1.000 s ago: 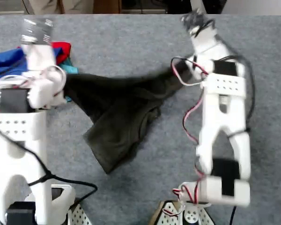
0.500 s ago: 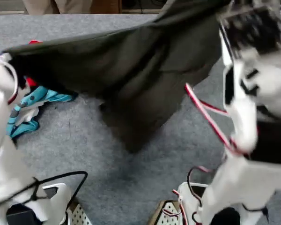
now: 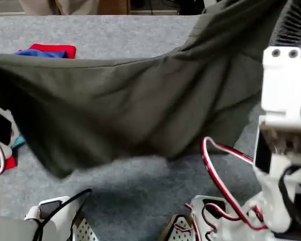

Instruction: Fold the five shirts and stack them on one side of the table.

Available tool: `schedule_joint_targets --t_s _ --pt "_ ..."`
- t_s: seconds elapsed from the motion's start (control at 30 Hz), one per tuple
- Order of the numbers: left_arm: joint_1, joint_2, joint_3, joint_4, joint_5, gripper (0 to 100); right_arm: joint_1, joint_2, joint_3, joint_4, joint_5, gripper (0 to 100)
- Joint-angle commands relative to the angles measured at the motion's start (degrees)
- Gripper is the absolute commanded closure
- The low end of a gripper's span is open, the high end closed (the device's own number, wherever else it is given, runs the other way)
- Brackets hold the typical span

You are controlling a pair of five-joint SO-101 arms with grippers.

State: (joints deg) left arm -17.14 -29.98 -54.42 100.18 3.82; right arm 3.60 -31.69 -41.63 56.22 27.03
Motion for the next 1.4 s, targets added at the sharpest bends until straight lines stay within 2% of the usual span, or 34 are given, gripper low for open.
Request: schedule_joint_targets --t_s 0.0,0.13,0.3,0.47,0.7,0.83,0.93,1.1,1.27,1.37 --pt "-0.62 0.13 -0.97 0.62 0.44 98 0.66 -0.22 1.01 1.85 -0.18 99.5" --pt "-0.62 0.13 -0.97 0.70 0.44 98 0.66 -0.40 0.75 5.89 0.35 99.5" --pt "-0.70 -1.19 -0.26 0.79 0.35 98 -0.13 -2.33 -3.47 12.22 7.21 99.5" --pt "-0.70 -9.80 13.71 0.70 -1.67 98 -1.89 -4.53 -10.07 11.87 11.43 99.5" --pt "-0.62 -24.92 40.97 0.53 -3.43 98 -1.89 -1.01 -11.91 2.46 12.04 99.5" --pt "-0.62 -32.66 51.25 -1.67 -3.43 98 -2.15 1.89 -12.00 -3.69 12.04 99.5" --pt "-0.88 -36.35 55.65 -3.25 -3.43 98 -5.41 3.47 -12.00 -7.38 12.22 99.5" --pt "-5.89 -37.41 57.49 -4.84 -3.43 98 -10.77 4.53 -12.00 -8.00 15.74 99.5" --pt "-5.63 -37.23 57.85 -4.84 -3.34 98 -13.05 4.88 -12.00 -9.14 16.35 99.5" --pt "-2.37 -36.09 62.68 -7.30 -3.34 98 -13.05 5.67 -12.26 -10.37 16.35 99.5"
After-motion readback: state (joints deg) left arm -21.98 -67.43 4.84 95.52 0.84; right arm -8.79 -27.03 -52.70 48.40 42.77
